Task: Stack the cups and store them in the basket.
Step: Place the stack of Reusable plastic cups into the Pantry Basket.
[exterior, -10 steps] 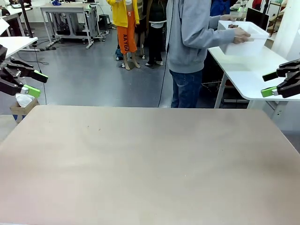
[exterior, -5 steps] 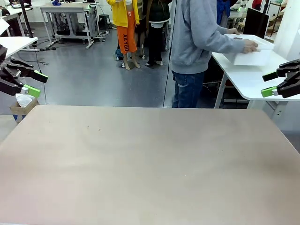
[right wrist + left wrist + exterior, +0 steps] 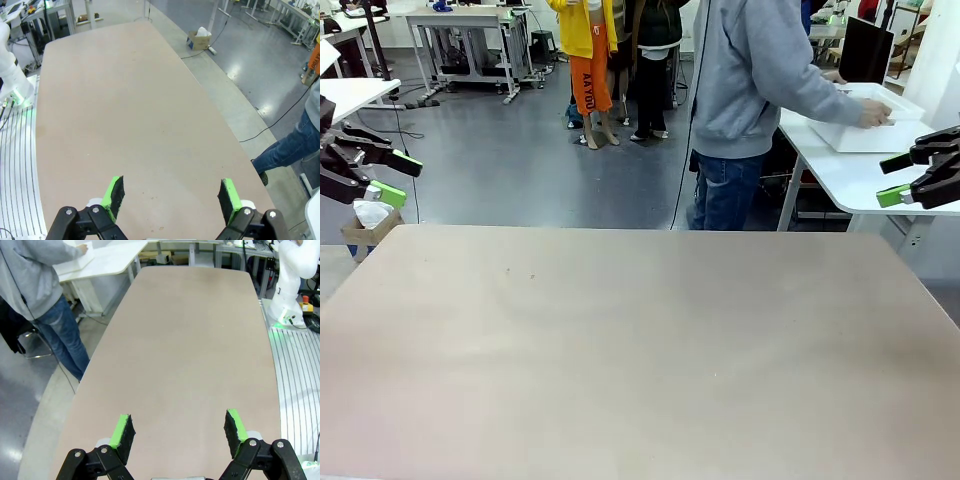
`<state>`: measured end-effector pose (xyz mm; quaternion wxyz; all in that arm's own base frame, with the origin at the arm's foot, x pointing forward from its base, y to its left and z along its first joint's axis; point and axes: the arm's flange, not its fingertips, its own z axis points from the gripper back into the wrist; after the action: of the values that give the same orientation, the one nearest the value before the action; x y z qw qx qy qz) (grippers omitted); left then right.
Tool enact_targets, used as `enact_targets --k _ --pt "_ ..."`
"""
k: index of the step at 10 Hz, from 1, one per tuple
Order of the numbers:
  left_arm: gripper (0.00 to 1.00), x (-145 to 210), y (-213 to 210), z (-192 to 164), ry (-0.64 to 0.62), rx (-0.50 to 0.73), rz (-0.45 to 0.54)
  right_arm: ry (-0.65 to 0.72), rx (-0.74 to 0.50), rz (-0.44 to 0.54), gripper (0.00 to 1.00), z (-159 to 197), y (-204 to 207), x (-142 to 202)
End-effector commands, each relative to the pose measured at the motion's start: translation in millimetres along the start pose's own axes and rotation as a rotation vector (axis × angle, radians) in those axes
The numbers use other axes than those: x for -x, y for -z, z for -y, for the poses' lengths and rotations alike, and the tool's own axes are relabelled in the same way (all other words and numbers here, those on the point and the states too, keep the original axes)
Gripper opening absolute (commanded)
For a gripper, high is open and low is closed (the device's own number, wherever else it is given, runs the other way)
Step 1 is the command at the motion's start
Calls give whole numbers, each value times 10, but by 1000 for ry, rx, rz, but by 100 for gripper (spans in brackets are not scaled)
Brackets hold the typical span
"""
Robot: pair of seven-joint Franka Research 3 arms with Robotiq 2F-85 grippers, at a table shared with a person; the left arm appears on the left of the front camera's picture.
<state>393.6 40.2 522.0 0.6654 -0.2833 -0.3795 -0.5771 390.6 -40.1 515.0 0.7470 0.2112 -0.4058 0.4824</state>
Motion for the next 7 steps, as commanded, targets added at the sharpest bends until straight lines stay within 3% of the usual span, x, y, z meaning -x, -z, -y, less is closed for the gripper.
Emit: enact_targets --k 1,7 --pt "94 -9 -11 3 6 6 4 10 -1 20 100 10 -5 -22" --pt "94 -9 -11 3 6 6 4 10 -1 20 100 10 -5 -22"
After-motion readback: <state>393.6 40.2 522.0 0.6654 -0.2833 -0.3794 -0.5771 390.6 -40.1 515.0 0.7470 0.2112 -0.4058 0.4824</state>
